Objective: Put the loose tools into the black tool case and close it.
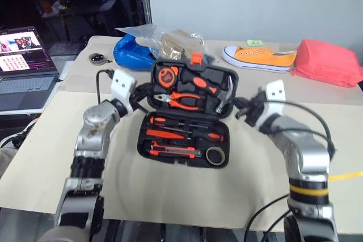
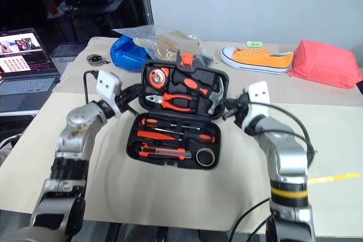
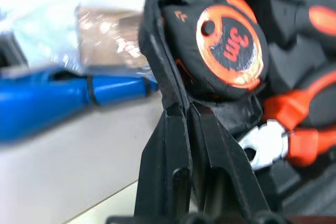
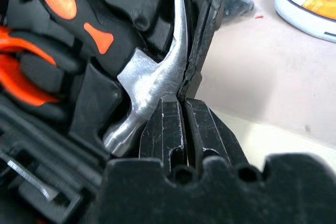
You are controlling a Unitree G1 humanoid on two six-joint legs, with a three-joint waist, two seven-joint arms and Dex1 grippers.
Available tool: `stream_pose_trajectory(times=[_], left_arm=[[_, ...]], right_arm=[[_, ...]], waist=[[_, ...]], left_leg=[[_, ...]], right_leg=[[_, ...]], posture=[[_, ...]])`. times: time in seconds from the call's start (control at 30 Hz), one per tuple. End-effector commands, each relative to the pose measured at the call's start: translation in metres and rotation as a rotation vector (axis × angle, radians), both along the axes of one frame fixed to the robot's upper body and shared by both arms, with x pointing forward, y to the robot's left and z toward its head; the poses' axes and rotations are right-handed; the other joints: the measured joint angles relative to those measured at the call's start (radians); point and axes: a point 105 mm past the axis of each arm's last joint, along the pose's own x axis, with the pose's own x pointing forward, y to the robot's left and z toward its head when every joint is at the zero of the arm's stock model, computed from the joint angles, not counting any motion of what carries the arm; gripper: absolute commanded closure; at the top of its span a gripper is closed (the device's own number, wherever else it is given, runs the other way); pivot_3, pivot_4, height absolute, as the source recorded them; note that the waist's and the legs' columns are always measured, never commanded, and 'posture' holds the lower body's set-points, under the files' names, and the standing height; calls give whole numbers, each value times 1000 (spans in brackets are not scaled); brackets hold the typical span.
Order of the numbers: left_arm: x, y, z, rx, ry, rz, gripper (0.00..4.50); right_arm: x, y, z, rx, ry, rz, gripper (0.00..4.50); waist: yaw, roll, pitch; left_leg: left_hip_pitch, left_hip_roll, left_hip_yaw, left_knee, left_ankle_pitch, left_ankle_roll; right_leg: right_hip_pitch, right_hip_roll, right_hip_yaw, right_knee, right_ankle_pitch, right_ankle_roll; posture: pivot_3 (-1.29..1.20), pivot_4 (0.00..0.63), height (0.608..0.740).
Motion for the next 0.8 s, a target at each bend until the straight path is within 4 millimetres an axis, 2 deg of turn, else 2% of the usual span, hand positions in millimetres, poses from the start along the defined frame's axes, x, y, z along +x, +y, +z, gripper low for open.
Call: stream_pose_trajectory(times=[0.03,0.2,0.23,0.27,0.3,0.37,0.43,0.47,0.57,0.67,0.7,0.77,0.8], left_arm=[[-13,-15,-4,154,-133,-130,4500],[-28,9,-27,278,-120,-203,4500],[-34,15,-28,298,-123,-220,4156],[-38,20,-29,312,-123,-232,3809],[-43,27,-29,317,-119,-228,3664],[-50,42,-30,313,-88,-216,2911],[-65,62,-31,318,-35,-216,2185],[-73,73,-33,319,4,-215,2179],[-99,103,-29,271,127,-203,2179],[-122,113,-13,175,212,-218,2179],[-133,109,-4,134,240,-245,2179],[-155,96,9,73,311,-331,2179],[-166,87,16,46,336,-367,2179]], right_arm=[[-23,22,31,-65,-249,150,4451],[-54,20,14,-209,-319,250,4451],[-60,17,11,-243,-331,259,4488],[-65,14,8,-267,-340,262,4500],[-72,12,3,-312,-347,292,4500],[-84,8,-8,-400,-349,331,4500],[-97,0,-19,-556,-363,366,3784],[-100,-7,-21,-605,-361,356,3584],[-108,-38,-28,-730,-299,324,3584],[-116,-66,-27,-657,-129,263,3584],[-125,-66,-25,-606,-62,309,3584],[-143,-55,-19,-495,27,420,4088],[-153,-41,-17,-442,70,504,4298]], waist=[[3,0,0],[-2,-1,0],[-6,-1,0],[-11,-1,0],[-17,0,0],[-21,0,0],[-22,-1,0],[-23,-2,1],[-27,-2,1],[-24,-3,1],[-22,-3,2],[-20,-3,2],[-20,-4,2]], left_leg=[[1,0,1,1,0,0],[21,1,0,5,0,0],[28,2,1,5,0,1],[29,2,1,5,0,1],[30,2,2,5,0,1],[30,3,2,5,0,1],[29,3,2,5,0,1],[28,4,2,5,-1,1],[28,7,3,5,-1,1],[30,10,5,5,-1,1],[32,13,7,5,-1,1],[31,17,11,5,-1,1],[32,20,15,5,-1,1]], right_leg=[[0,0,0,0,0,0],[24,2,0,-6,0,0],[30,3,0,-8,-1,0],[32,3,0,-8,-1,0],[32,3,0,-8,-1,0],[32,3,1,-7,-1,0],[31,3,1,-8,-1,0],[31,3,1,-8,-1,0],[30,4,1,-8,-1,0],[32,3,1,-8,-1,-1],[33,3,1,-8,-1,-2],[33,3,0,-9,-2,-3],[34,1,-1,-8,-2,-4]], posture=[[0,150,740],[0,150,740],[0,150,740],[0,150,740],[0,150,740],[0,150,740],[0,150,740],[0,150,740],[0,150,740],[0,150,740],[0,150,740],[0,150,740],[0,150,740]])
